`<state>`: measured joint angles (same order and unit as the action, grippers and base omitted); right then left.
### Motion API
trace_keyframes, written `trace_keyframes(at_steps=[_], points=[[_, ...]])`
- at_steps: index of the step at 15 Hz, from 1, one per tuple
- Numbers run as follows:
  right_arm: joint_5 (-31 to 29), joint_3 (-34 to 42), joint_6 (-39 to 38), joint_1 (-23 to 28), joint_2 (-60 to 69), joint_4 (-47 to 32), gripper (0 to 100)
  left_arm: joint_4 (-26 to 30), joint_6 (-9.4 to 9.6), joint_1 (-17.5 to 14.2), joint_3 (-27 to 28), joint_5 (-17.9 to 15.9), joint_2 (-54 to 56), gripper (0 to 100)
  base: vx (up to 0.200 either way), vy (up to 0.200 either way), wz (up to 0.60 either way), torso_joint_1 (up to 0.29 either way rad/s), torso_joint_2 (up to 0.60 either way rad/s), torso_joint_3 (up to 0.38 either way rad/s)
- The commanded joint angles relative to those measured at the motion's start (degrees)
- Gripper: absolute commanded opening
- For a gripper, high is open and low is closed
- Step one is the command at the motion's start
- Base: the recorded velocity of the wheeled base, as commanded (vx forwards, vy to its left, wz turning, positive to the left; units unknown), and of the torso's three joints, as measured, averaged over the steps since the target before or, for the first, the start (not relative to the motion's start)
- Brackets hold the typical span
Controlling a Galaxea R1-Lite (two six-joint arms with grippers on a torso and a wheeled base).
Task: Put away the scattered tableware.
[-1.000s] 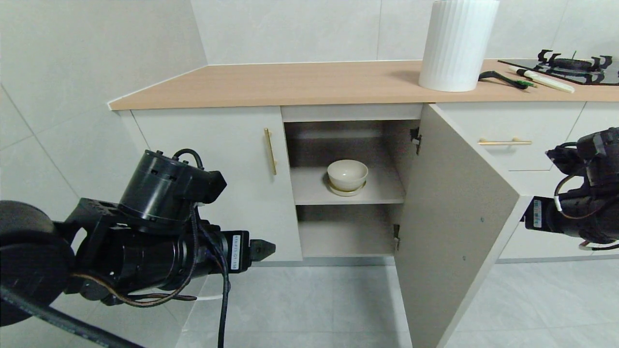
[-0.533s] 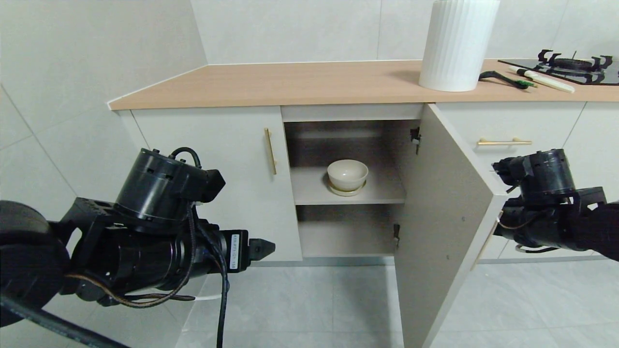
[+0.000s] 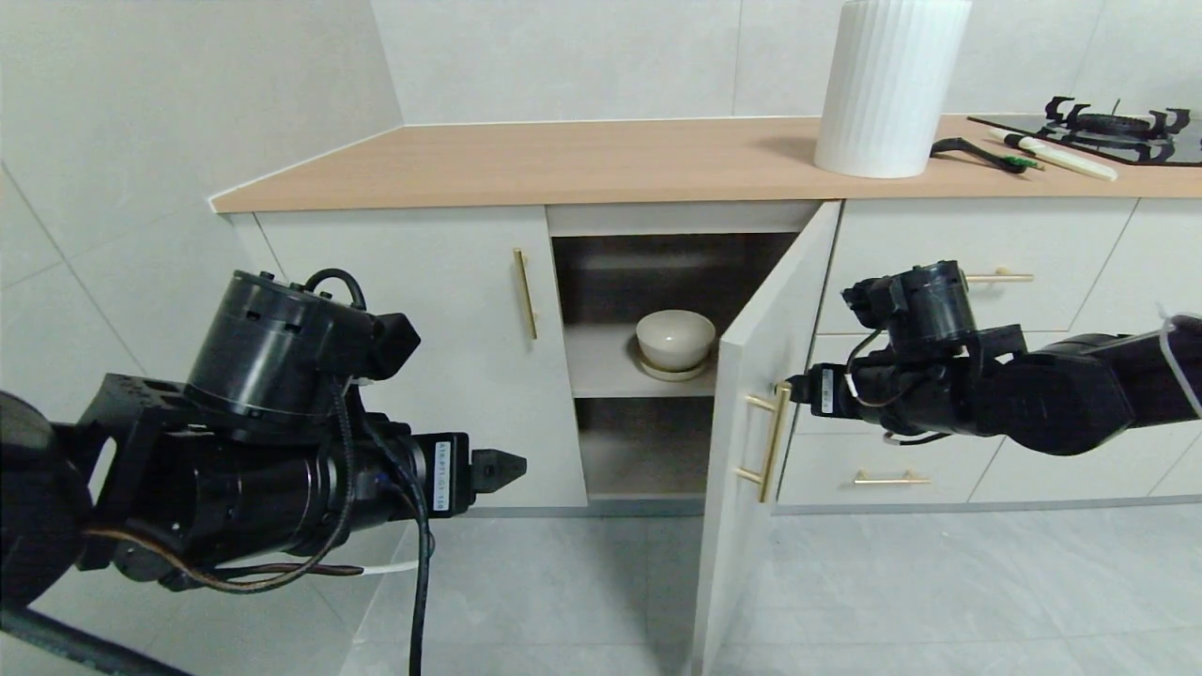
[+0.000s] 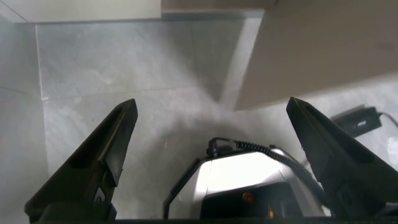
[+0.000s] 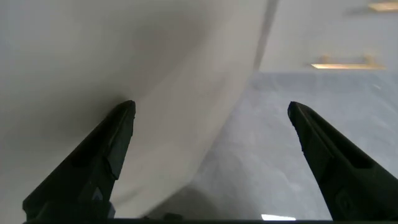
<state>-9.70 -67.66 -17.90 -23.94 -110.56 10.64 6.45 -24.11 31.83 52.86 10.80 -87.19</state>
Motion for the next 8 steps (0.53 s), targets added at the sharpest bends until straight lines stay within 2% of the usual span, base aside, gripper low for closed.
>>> trace_keyframes(at_steps=[1, 4, 8], points=[[1.00, -4.24, -0.30, -1.11, -4.76, -0.53, 100, 0.06, 0.12, -0.01, 0.32, 0.01, 2.37, 100, 0.000, 0.000, 0.00, 0.000, 0.00, 0.000], [5.40, -4.24, -4.87, -1.11, -8.89, 0.17, 100, 0.14, 0.21, -0.01, 0.58, 0.01, 3.16, 100, 0.000, 0.000, 0.00, 0.000, 0.00, 0.000], [5.40, -4.59, -5.31, -0.75, -12.67, 7.64, 100, 0.06, 0.21, -0.01, 0.67, 0.01, 3.08, 100, 0.000, 0.000, 0.00, 0.000, 0.00, 0.000]])
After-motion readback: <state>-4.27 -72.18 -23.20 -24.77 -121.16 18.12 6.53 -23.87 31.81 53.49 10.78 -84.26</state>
